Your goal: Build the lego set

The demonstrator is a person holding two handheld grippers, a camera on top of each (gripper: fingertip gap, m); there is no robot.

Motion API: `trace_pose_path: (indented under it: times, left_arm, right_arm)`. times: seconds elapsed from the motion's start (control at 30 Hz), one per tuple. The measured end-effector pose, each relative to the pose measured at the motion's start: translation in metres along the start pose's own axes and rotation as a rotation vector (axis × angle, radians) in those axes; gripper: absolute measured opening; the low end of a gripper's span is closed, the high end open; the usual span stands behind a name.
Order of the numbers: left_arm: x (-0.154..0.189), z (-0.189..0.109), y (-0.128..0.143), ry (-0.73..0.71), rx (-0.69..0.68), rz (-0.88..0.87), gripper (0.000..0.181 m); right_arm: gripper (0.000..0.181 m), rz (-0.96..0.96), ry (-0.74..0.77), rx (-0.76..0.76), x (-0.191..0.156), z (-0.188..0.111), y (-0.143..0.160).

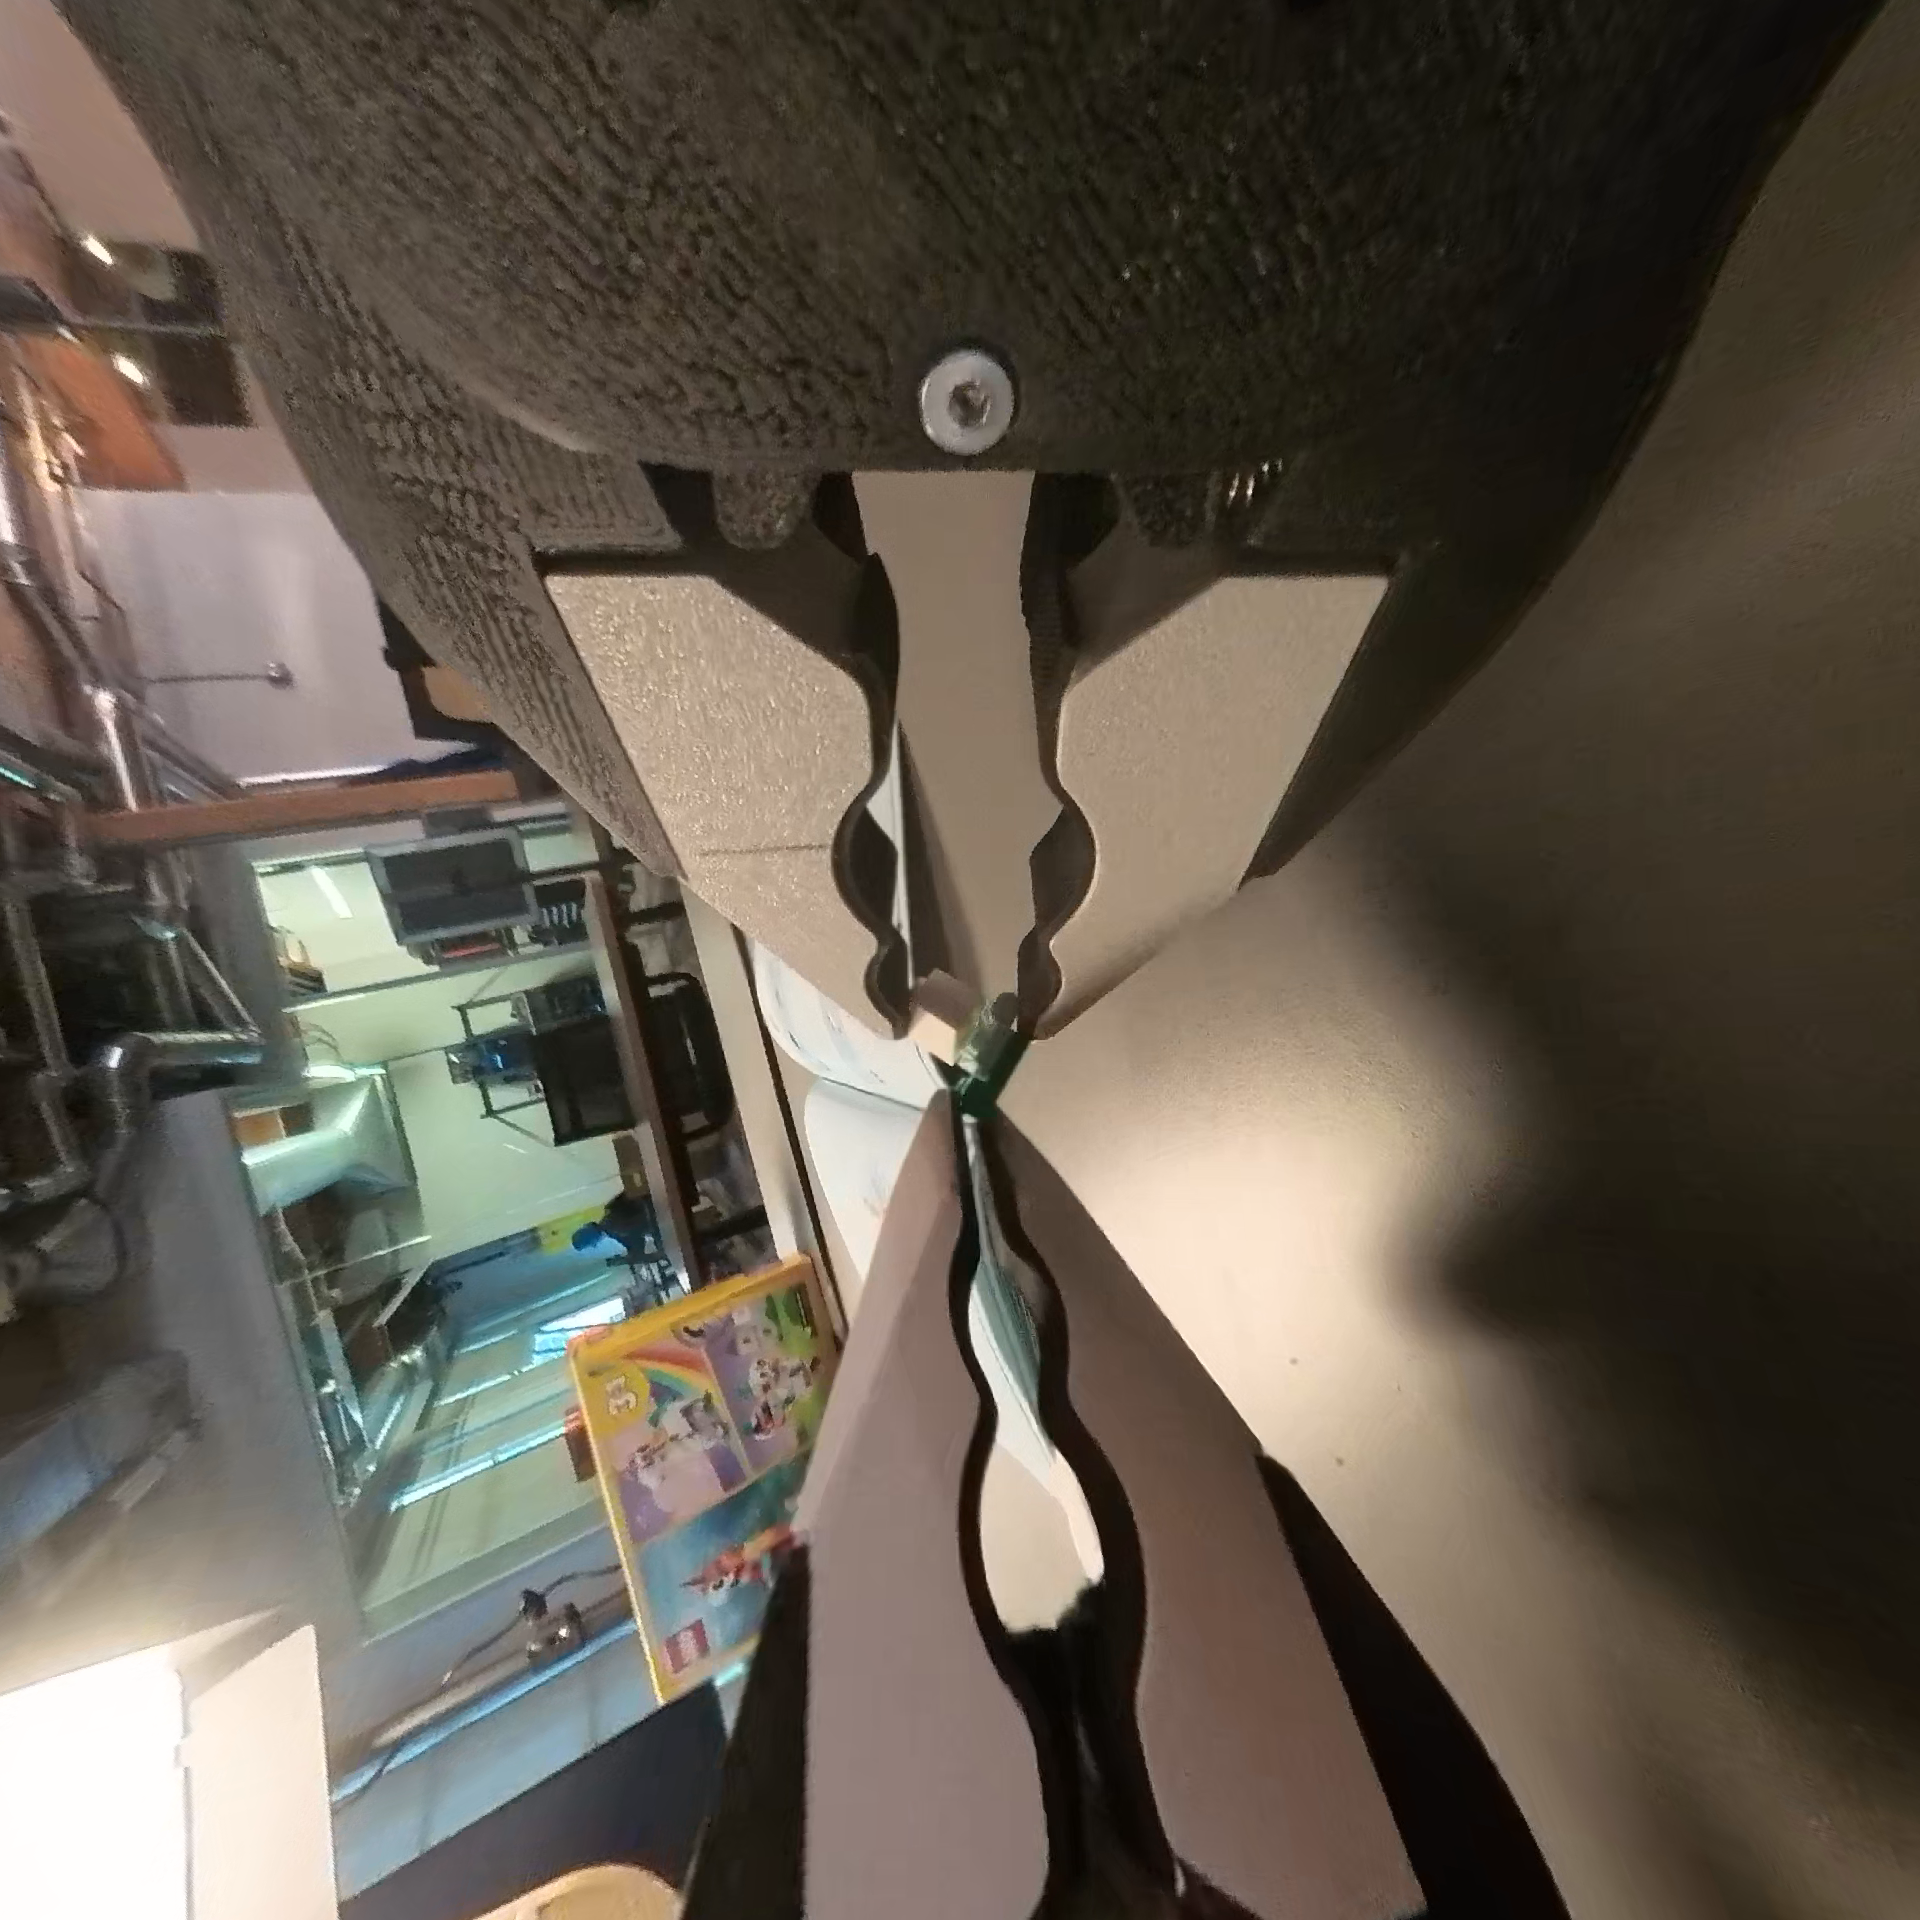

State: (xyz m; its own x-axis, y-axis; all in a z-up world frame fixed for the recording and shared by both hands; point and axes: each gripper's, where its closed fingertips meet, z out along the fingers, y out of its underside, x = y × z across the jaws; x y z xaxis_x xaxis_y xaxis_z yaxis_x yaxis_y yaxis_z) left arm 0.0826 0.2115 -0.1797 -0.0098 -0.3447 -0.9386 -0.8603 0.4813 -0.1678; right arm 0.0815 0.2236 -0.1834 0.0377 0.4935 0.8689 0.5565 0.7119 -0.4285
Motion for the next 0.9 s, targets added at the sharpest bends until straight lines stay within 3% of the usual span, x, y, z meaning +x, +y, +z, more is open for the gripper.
trace_pose_path:
  times: [0.03, 0.57, 0.77, 0.9]
  left_arm:
    - [0.0, 0.002, 0.0, -0.005, -0.017, -0.007, 0.0]
    - [-0.009, 0.01, 0.006, -0.064, -0.12, -0.179, 0.0]
    - [-0.002, 0.012, 0.007, -0.021, -0.12, -0.155, 0.0]
    - [0.01, 0.009, 0.008, 0.032, -0.062, -0.004, 0.001]
  right_arm:
    - [0.019, -0.007, 0.002, -0.012, -0.001, 0.001, 0.001]
    - [0.016, 0.068, 0.055, -0.104, 0.009, 0.006, 0.013]
    - [0.016, 0.034, 0.035, -0.114, 0.004, 0.008, 0.016]
    - [0.016, 0.011, -0.031, -0.093, -0.009, 0.01, 0.015]
